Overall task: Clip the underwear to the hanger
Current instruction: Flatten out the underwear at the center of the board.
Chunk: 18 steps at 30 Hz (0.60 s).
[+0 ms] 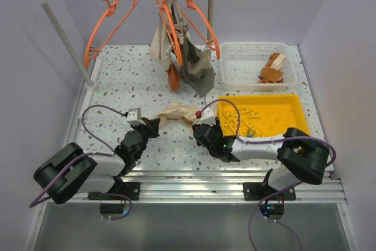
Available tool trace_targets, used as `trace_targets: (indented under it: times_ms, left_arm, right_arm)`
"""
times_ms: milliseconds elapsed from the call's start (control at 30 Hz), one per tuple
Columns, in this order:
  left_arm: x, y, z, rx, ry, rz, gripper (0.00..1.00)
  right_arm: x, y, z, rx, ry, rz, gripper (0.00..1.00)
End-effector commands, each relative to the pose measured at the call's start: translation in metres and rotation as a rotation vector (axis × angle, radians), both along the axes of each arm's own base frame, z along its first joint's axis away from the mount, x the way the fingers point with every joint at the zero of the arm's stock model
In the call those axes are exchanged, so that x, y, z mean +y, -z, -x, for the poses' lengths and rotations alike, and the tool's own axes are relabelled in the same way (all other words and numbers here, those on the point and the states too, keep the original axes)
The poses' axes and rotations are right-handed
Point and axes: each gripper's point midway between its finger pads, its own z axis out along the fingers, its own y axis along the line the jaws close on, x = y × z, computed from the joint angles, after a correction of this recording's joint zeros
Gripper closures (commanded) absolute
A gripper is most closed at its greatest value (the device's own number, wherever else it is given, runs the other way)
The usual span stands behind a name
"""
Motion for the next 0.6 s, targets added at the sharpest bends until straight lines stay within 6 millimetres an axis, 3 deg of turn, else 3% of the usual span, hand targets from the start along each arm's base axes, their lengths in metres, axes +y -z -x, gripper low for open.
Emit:
trace_targets:
  times_ms: [0, 100, 300, 567]
  left_arm:
    - [0.007, 0.001, 0.006, 0.01, 0.011, -0.053, 1.0]
    - [0.007, -0.002, 0.009, 0.014, 0.025, -0.063, 1.0]
    - [0.01, 0.001, 0.013, 0.029, 0.026, -0.08, 1.0]
    - [0.011, -0.001, 0.016, 0.022, 0.031, -0.068, 1.0]
  right_arm:
    - [-0.009, 0.001, 0.006, 0.011, 0.015, -0.01, 0.34]
    - [-0.006, -0.005, 0.015, 0.016, -0.018, -0.064, 0.28]
    - [0.001, -0.011, 0.032, 0.047, -0.059, -0.208, 0.3]
    - [0.005, -0.008, 0.025, 0.026, 0.012, -0.261, 0.37]
